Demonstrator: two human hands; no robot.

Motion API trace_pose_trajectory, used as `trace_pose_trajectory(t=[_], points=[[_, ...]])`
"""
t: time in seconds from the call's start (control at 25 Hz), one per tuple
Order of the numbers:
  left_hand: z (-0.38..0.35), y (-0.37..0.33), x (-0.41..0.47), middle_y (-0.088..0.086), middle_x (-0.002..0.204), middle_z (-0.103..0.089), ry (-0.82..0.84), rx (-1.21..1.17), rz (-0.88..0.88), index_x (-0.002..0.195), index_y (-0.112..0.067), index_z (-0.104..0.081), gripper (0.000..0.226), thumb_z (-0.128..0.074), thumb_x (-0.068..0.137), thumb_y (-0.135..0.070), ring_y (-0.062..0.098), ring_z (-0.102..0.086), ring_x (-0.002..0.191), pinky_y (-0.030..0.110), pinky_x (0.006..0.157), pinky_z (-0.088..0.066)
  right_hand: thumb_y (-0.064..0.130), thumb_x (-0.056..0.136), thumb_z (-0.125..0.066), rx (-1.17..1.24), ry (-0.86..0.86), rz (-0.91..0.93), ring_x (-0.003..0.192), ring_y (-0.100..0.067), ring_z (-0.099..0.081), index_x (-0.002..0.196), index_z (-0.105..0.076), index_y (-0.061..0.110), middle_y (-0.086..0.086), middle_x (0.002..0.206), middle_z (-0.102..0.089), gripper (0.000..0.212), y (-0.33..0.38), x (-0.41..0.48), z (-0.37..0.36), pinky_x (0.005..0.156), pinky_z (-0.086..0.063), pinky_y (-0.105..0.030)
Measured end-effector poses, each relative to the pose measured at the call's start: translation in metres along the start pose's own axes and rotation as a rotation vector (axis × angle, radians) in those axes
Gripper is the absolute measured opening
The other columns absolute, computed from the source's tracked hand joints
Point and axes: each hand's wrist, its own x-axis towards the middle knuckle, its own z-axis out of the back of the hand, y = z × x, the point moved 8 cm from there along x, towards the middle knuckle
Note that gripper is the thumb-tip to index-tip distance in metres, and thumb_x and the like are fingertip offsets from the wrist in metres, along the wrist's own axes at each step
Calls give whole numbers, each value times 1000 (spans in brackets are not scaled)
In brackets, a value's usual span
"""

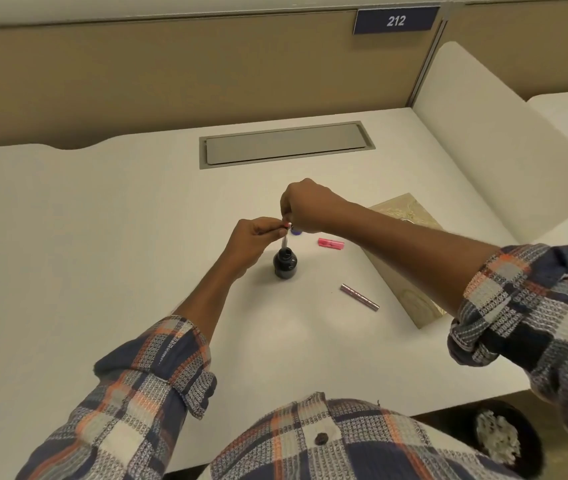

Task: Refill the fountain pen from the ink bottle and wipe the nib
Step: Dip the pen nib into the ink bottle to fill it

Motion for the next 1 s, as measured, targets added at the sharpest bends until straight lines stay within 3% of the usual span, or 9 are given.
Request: trace_pose_trajectory(t=[0.28,0.4,0.68,0.84,1.0], points=[[-3,8,4,4,110,-70,40,0,-13,106,-7,-71,22,-64,85,-8,2,-64,95,13,85,-46,5,83,-63,-3,-17,-10,86,-30,-66,96,-70,10,-7,78,-58,16,0,-1,-2,70,-41,-31],[-2,13,6,6,111,-70,33,-11,-4,106,-7,-71,22,-65,85,-9,8,-64,99,20,92,-46,10,86,-61,4,-22,6,81,-29,-60,99,-70,10,-8,85,-59,15,0,-3,-2,71,-40,-32],[-7,19,3,2,104,-71,41,-23,6,103,-13,-71,20,-64,86,-8,-1,-65,94,12,87,-47,13,87,-61,17,-19,0,87,-31,-61,101,-70,10,-12,106,-66,17,-4,-2,-9,73,-40,-32],[-8,19,4,-6,99,-71,29,-43,1,98,-19,-72,19,-63,86,-7,-4,-64,92,11,86,-46,15,89,-61,23,-16,-1,84,-30,-57,102,-69,11,-13,107,-65,16,-5,-2,-10,75,-39,-33],[-9,19,3,0,100,-71,31,-49,-2,101,-13,-71,18,-62,87,-7,-5,-64,91,9,83,-45,14,87,-62,36,-17,-10,89,-32,-64,101,-70,9,-13,104,-67,16,-6,-1,-11,73,-43,-34]])
